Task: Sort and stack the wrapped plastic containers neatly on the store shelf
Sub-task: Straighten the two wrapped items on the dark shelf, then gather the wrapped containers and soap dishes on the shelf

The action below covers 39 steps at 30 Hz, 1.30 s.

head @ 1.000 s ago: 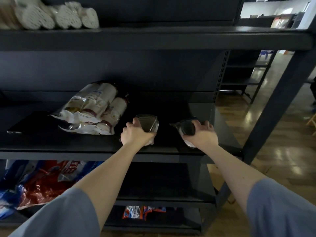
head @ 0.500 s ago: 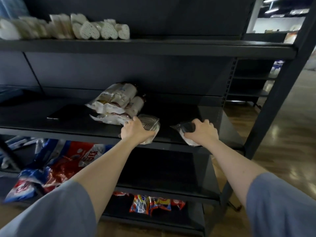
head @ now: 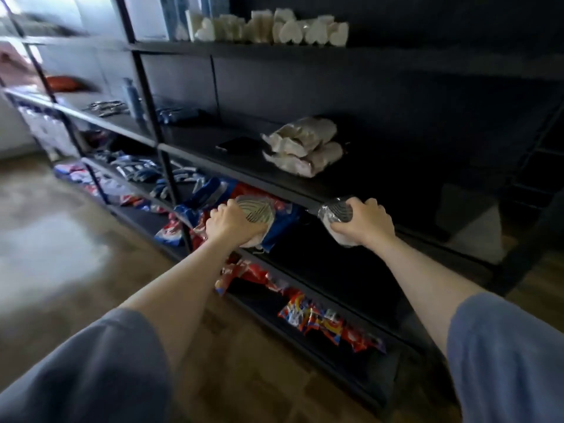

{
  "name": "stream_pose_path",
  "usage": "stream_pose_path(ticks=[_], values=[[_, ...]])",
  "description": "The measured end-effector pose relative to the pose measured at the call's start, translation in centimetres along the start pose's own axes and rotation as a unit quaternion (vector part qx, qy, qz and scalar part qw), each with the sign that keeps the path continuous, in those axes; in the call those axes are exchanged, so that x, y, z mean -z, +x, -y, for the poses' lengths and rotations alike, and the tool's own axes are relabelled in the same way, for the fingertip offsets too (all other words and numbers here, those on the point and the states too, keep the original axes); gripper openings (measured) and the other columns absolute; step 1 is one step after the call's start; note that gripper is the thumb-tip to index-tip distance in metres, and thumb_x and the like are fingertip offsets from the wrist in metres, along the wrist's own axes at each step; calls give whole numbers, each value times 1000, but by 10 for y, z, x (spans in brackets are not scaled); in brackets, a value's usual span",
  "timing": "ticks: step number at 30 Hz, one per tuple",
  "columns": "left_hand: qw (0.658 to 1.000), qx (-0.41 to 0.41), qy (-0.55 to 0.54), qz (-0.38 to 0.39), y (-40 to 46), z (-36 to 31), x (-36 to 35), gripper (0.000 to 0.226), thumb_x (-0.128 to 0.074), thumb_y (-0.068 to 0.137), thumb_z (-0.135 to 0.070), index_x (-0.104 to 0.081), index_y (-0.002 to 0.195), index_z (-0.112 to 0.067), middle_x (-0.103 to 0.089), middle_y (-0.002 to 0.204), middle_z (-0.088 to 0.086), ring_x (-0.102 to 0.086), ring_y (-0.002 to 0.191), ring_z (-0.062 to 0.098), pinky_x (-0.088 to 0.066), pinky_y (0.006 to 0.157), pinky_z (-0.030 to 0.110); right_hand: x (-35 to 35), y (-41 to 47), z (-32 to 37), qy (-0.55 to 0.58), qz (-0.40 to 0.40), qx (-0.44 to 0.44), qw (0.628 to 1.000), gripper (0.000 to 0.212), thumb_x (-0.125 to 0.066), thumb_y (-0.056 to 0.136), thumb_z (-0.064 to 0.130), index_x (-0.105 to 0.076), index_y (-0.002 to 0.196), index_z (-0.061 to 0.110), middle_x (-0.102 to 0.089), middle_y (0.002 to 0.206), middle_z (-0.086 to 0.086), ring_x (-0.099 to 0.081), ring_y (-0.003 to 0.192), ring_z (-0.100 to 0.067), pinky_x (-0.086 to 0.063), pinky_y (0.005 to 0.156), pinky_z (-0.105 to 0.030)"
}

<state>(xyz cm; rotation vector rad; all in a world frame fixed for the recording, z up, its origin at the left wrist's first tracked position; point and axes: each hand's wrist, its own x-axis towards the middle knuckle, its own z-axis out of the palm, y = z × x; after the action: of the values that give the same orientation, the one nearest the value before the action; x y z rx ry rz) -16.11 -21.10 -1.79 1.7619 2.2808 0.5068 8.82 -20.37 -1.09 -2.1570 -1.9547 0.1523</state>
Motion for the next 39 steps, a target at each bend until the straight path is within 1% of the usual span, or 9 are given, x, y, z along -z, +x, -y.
stream_pose_path(ticks=[7, 13, 16, 21, 24, 26, 32, 36, 39], values=[[989, 143, 31, -28, -93, 96, 13, 75, -68, 70, -54, -44, 126, -10, -53, 122, 11, -49, 113, 29, -44, 83, 36, -37, -54, 60, 12, 58, 117, 991, 72, -60, 76, 60, -40, 133, 21, -41, 131, -16, -43, 117, -34, -41, 93, -40], [966, 245, 51, -69, -156, 173, 48, 78, -67, 66, -58, -49, 124, -10, -58, 119, 12, -54, 111, 30, -47, 87, 35, -59, -97, 135, 23, 95, 226, 969, 72, -57, 78, 62, -40, 135, 21, -39, 135, -16, -40, 121, -35, -39, 96, -42], [949, 301, 53, -84, -191, 210, 62, 79, -68, 66, -59, -51, 125, -10, -57, 120, 13, -51, 113, 31, -46, 89, 34, -71, -122, 177, 24, 109, 281, 953, 73, -58, 78, 61, -38, 137, 23, -38, 136, -16, -39, 123, -34, -40, 95, -42], [914, 389, 29, -112, -263, 279, 82, 85, -70, 70, -57, -41, 132, -6, -49, 132, 15, -44, 123, 31, -39, 95, 35, -99, -178, 254, 14, 124, 368, 921, 76, -59, 76, 62, -40, 136, 19, -40, 135, -18, -42, 122, -34, -41, 96, -40], [890, 436, 16, -131, -318, 320, 99, 86, -71, 74, -54, -38, 134, -1, -46, 135, 19, -41, 126, 32, -33, 100, 33, -112, -227, 303, 13, 145, 420, 896, 72, -61, 77, 60, -43, 132, 18, -42, 131, -18, -43, 119, -35, -39, 96, -40], [867, 476, 14, -146, -361, 348, 111, 89, -72, 72, -55, -37, 134, -1, -46, 135, 20, -42, 126, 33, -33, 102, 34, -119, -267, 335, 12, 159, 456, 876, 69, -62, 77, 58, -45, 131, 19, -44, 129, -17, -44, 119, -34, -38, 96, -38], [785, 590, 20, -187, -507, 428, 148, 102, -71, 64, -66, -35, 139, -5, -47, 136, 17, -46, 124, 34, -43, 99, 38, -129, -410, 420, 36, 182, 572, 799, 65, -66, 71, 59, -49, 124, 24, -49, 122, -13, -45, 116, -31, -39, 91, -37], [740, 641, 30, -200, -592, 462, 173, 99, -69, 68, -67, -35, 137, -5, -49, 134, 17, -49, 120, 33, -46, 93, 37, -128, -503, 461, 39, 190, 642, 742, 68, -63, 71, 63, -49, 126, 24, -49, 123, -12, -47, 115, -32, -39, 92, -37], [711, 667, 46, -218, -647, 479, 188, 96, -68, 70, -66, -35, 136, -5, -47, 134, 17, -47, 121, 33, -44, 91, 37, -123, -564, 486, 58, 193, 673, 711, 67, -60, 74, 64, -49, 126, 23, -50, 121, -13, -49, 110, -33, -40, 91, -37]])
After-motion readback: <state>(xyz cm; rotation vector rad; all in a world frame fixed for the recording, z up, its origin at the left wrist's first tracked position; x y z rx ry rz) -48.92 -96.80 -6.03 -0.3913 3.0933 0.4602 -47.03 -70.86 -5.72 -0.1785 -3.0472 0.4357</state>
